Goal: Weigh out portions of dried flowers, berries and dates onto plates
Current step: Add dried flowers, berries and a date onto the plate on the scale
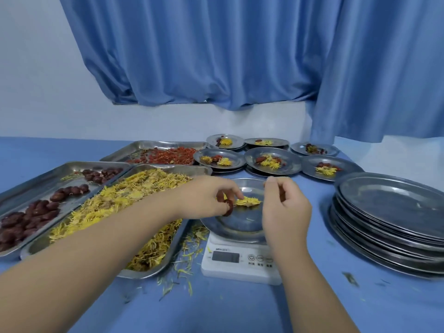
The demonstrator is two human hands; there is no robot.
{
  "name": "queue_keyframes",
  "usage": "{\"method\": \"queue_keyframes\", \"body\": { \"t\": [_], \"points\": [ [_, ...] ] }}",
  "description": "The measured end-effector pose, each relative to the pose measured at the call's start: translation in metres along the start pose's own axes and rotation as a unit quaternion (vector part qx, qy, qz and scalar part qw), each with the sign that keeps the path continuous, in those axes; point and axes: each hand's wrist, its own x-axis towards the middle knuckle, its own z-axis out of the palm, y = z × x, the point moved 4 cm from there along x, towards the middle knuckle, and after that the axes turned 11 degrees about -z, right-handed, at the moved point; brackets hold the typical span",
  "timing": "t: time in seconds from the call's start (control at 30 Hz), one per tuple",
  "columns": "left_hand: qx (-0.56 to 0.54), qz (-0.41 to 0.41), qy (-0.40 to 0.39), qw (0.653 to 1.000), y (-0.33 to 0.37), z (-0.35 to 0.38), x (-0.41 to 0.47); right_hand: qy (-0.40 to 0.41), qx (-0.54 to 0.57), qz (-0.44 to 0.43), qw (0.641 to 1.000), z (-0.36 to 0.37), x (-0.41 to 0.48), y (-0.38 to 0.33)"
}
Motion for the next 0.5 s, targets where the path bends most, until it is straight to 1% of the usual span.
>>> {"method": "queue_keyframes", "body": {
  "t": [0.1, 0.17, 0.27, 0.33, 0.43, 0.5],
  "points": [
    [0.028, 0.004, -0.03, 0.999, 0.005, 0.01, 0.009, 0.0, 0.009, -0.01, 1.0, 0.004, 0.0, 0.0],
    [0.049, 0.01, -0.04, 0.998, 0.004, 0.01, 0.013, -0.016, 0.006, -0.016, 1.0, 0.009, -0.002, -0.002],
    [0.054, 0.018, -0.029, 0.998, -0.003, 0.001, 0.019, -0.034, 0.005, -0.037, 0.999, 0.014, -0.001, -0.006],
    [0.027, 0.016, -0.01, 0.999, -0.011, -0.01, 0.024, -0.051, 0.026, -0.031, 0.998, 0.018, 0.009, -0.009],
    [-0.016, 0.004, 0.006, 1.0, -0.025, -0.031, 0.033, -0.125, 0.026, -0.047, 0.991, 0.029, 0.036, -0.014],
    [-0.02, -0.019, 0.03, 0.999, -0.039, -0.047, 0.042, -0.187, 0.022, -0.069, 0.98, 0.037, 0.057, -0.017]
  ]
}}
